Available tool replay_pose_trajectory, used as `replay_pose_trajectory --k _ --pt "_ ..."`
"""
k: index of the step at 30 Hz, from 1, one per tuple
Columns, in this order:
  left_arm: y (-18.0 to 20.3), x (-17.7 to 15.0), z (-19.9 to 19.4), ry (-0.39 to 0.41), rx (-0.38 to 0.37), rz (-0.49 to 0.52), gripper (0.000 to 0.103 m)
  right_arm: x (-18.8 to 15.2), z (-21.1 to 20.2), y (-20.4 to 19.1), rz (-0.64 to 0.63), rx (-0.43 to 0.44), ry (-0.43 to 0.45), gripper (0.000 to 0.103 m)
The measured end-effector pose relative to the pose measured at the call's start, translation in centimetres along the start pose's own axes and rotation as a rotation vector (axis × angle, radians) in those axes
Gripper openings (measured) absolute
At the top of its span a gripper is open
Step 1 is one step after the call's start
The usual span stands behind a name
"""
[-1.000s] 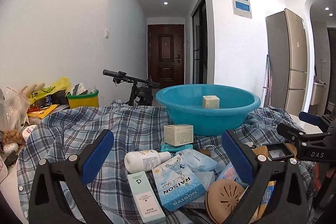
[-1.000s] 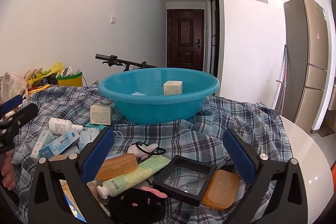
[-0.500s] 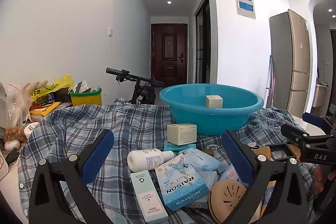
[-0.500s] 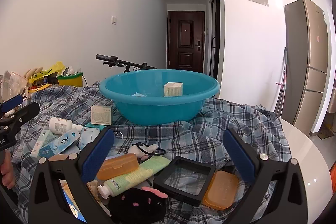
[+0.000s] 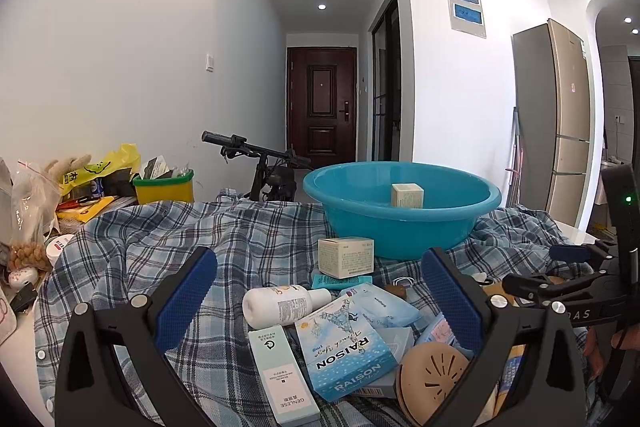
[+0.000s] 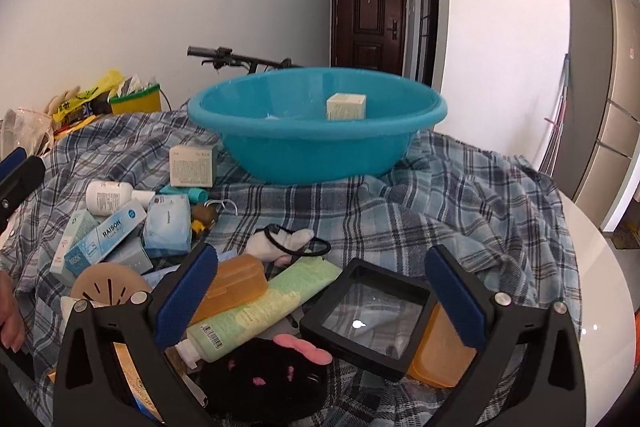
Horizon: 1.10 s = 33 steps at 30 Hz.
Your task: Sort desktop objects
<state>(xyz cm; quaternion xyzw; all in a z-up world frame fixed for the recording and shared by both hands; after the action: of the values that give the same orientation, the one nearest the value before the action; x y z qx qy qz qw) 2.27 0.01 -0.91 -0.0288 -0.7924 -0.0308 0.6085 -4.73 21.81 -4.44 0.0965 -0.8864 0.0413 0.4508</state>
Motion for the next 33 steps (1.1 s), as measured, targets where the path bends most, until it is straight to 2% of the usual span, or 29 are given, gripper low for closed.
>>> replay_pose_trajectory --k 2,4,7,10,13,18,22,33 --pt "0.0 0.0 0.0 -0.001 0.000 -0.001 0.103 -0.3 0.8 0.1 0.006 0.023 -0.039 0.103" --pt "0.0 -0.1 0.0 -0.004 0.000 0.000 0.103 -0.7 1.9 0.4 0.013 -0.031 -0.104 0.103" --pt "0.0 -0.1 0.1 -0.004 0.000 -0.002 0.103 -1.3 2.8 1.1 0.053 -0.036 -0.155 0.103" --pt "0.0 -0.1 0.1 -0.005 0.000 -0.001 0.103 -1.9 4.1 2.0 0.126 0.078 -0.226 0.103" --pt "0.0 -0.1 0.1 -0.007 0.000 0.000 0.103 -2.1 4.1 2.1 0.141 0.103 -0.230 0.103" --pt "0.0 -0.1 0.1 -0.008 0.001 -0.001 0.103 -2.2 4.1 1.8 0.127 0.089 -0.238 0.103" --pt "0.0 -0.1 0.2 -0.010 0.000 0.000 0.103 -1.9 4.6 1.1 0.085 0.044 -0.256 0.103" --pt "0.0 -0.2 0.1 -0.006 0.005 -0.004 0.103 -1.9 4.5 1.4 0.093 0.052 -0.258 0.103"
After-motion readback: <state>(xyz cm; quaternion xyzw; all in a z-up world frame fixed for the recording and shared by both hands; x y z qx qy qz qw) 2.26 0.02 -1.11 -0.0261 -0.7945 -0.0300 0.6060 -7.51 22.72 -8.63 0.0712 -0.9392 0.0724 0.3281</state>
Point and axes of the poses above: each gripper's, at about its wrist camera, not at the fingertips, and z roughly the way its jaws point, y to its right, x to its top, the point moved 4 cm from there along z, roughly the way its jaws point, and after that the axes turned 1 degree about -y, right-handed, at the moved point
